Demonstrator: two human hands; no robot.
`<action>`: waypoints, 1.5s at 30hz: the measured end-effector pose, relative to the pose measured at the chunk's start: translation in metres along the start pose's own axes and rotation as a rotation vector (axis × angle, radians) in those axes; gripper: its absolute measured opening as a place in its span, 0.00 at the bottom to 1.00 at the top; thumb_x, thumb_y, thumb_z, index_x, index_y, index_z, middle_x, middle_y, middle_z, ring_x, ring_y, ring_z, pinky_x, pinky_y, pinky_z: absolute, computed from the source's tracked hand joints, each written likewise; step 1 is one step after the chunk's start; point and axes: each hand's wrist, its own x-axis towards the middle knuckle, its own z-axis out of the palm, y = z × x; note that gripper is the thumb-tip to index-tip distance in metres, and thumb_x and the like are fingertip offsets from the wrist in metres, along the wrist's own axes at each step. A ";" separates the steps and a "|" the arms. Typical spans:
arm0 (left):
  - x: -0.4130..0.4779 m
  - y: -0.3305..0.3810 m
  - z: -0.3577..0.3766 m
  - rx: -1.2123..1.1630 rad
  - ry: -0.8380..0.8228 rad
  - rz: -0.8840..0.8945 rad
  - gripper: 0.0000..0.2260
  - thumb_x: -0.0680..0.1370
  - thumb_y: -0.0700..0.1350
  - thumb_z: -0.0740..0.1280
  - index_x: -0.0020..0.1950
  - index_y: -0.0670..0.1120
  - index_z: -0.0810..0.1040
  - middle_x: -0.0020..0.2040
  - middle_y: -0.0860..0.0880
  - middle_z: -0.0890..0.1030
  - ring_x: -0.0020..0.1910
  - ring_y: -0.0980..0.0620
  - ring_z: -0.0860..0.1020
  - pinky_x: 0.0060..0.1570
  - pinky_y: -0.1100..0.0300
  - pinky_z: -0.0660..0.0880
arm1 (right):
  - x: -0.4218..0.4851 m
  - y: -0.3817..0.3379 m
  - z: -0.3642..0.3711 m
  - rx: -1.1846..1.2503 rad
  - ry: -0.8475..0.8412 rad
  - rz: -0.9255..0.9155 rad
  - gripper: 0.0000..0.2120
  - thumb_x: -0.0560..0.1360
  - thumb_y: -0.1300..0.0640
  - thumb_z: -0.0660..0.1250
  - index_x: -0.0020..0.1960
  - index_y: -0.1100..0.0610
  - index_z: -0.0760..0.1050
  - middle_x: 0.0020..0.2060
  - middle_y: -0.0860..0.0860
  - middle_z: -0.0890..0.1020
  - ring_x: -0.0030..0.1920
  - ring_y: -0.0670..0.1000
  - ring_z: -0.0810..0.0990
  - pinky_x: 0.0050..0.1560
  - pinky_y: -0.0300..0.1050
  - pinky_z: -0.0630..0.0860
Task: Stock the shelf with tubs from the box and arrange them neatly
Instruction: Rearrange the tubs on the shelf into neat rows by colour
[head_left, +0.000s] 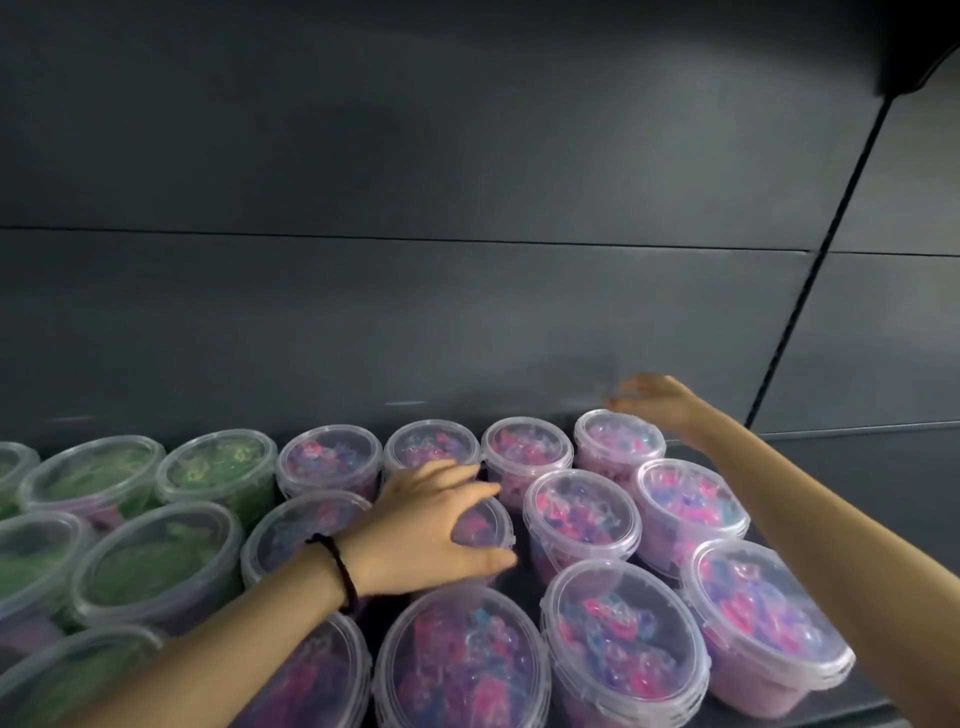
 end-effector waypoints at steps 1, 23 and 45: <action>-0.003 0.011 0.001 0.016 -0.023 0.034 0.41 0.68 0.76 0.56 0.77 0.59 0.55 0.78 0.55 0.52 0.76 0.56 0.47 0.72 0.55 0.45 | -0.001 0.007 -0.003 -0.068 -0.045 0.027 0.31 0.65 0.46 0.77 0.64 0.55 0.74 0.64 0.53 0.77 0.65 0.55 0.75 0.67 0.48 0.70; 0.021 0.039 0.027 0.155 -0.058 0.012 0.50 0.59 0.80 0.51 0.76 0.57 0.57 0.77 0.55 0.57 0.76 0.55 0.51 0.72 0.51 0.48 | -0.009 0.030 -0.002 -0.285 -0.321 -0.054 0.29 0.71 0.52 0.74 0.70 0.49 0.69 0.72 0.49 0.67 0.70 0.52 0.67 0.62 0.43 0.66; 0.005 0.044 0.026 0.184 -0.056 -0.114 0.61 0.50 0.83 0.35 0.78 0.54 0.54 0.78 0.56 0.55 0.76 0.55 0.52 0.73 0.49 0.51 | -0.095 0.035 -0.010 -0.159 -0.381 -0.391 0.17 0.73 0.49 0.72 0.61 0.45 0.78 0.63 0.42 0.76 0.62 0.43 0.75 0.68 0.42 0.68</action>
